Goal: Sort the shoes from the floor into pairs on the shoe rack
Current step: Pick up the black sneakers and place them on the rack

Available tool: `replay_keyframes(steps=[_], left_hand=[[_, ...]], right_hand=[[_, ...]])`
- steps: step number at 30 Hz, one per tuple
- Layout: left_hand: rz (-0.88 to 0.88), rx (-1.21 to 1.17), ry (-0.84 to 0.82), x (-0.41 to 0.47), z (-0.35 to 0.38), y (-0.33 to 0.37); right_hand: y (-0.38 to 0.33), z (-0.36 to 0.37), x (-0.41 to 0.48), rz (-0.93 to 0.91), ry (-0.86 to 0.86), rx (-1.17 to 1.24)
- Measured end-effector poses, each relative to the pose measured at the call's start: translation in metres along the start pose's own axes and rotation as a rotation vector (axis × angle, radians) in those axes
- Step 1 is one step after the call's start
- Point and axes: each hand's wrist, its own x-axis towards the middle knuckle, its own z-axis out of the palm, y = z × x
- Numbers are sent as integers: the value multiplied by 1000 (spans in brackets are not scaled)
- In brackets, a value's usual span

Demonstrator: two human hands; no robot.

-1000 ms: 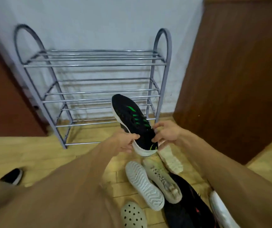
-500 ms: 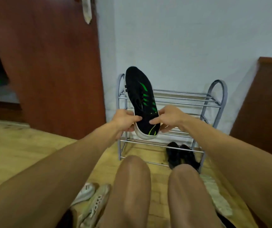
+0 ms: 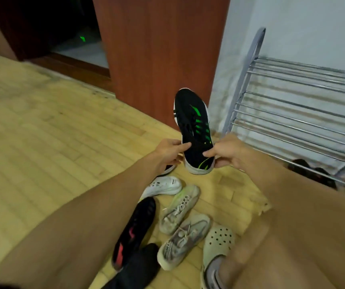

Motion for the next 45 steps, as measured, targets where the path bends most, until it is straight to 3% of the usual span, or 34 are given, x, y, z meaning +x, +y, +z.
replay_keyframes(steps=[3,15,20,25,28,31,33,37,45], left_hand=[[-71,-1,-8,14,-16,-35],[-546,183,300,99,-77,-182],[-613,206,455,146,-87,-211],[-717,59,630,182,-80,-228],[-707,19,716,194,-77,-236],[-711,39,772,195,-79,-233],[-751,-16,759,190,-77,-227],[-792,-88,570,178,-67,-215],[-657,-158,395,150,-29,-174]], right_hand=[[23,29,25,100,-29,55],[127,96,137,356,-107,26],[167,107,166,397,-46,-19],[205,105,178,496,-192,-24],[213,95,177,429,-237,-200],[215,90,174,407,-247,-195],[214,87,173,426,-234,-108],[209,77,164,457,-215,-70],[181,36,136,513,-134,6]])
